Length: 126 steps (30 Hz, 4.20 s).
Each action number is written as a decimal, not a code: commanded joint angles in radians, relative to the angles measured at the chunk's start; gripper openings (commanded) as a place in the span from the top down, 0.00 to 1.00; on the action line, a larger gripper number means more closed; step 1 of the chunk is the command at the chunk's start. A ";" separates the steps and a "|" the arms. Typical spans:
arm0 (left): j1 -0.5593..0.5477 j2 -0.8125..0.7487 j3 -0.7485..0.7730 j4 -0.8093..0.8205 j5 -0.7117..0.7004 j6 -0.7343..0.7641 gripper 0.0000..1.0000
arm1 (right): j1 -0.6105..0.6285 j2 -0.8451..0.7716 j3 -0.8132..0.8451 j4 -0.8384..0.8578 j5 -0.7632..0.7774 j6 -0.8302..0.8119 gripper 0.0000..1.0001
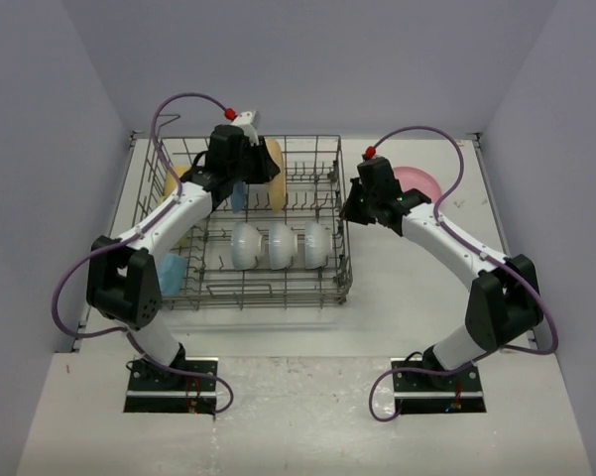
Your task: Unload the mixed dishes from the dish rack
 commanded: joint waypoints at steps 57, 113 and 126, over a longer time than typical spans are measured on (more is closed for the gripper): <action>-0.246 -0.394 -0.002 -0.003 0.103 0.739 1.00 | -0.015 -0.076 0.396 -0.251 0.087 -0.025 0.01; -0.290 -0.346 0.053 -0.018 -0.315 0.400 0.00 | -0.463 -0.158 0.111 -0.087 -0.097 0.061 1.00; 0.138 -0.316 -0.044 -0.052 -0.011 0.157 0.00 | -0.667 0.183 0.164 0.005 -0.026 0.076 1.00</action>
